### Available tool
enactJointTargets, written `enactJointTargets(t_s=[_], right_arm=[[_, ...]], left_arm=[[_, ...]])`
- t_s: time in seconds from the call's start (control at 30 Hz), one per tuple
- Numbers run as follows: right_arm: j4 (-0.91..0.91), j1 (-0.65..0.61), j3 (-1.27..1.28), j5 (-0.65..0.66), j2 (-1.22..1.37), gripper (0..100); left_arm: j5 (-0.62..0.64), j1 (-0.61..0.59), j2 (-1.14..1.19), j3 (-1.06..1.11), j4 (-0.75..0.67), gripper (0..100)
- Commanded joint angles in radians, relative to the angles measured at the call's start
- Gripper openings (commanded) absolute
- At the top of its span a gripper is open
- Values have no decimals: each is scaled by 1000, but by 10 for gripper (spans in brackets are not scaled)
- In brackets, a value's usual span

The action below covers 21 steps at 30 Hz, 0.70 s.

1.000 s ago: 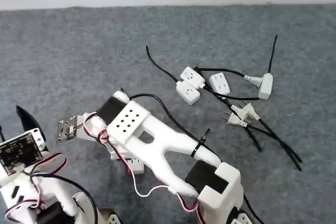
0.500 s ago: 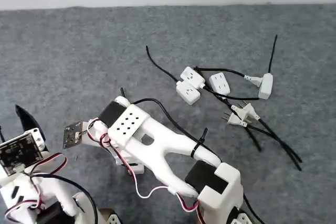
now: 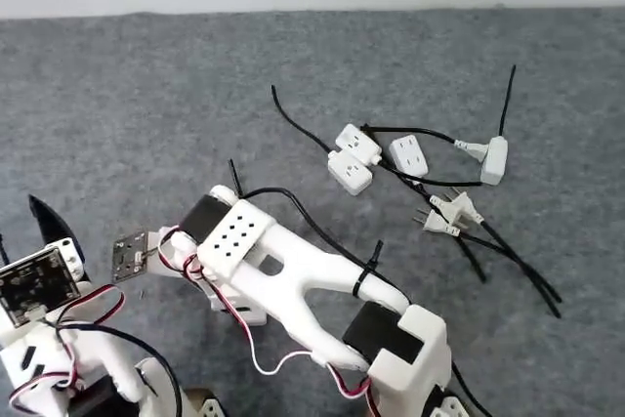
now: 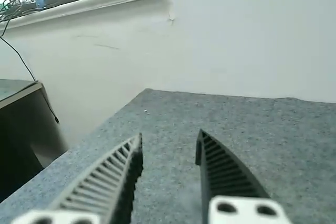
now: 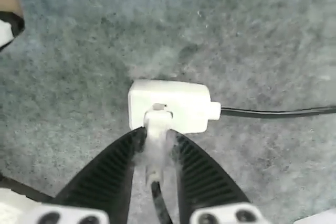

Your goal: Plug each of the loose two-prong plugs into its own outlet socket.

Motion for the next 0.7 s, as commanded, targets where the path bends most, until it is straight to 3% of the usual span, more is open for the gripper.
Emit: enactJointTargets(t_s=[0.0, 0.33, 0.67], right_arm=[[-35, -13, 21, -9, -27, 9], [-45, -10, 32, -9, -27, 9], [-186, 1, 203, -11, -27, 9]], left_arm=[[6, -6, 3, -50, -29, 170], [6, -5, 3, -39, -31, 170], [9, 0, 3, -33, -31, 170]])
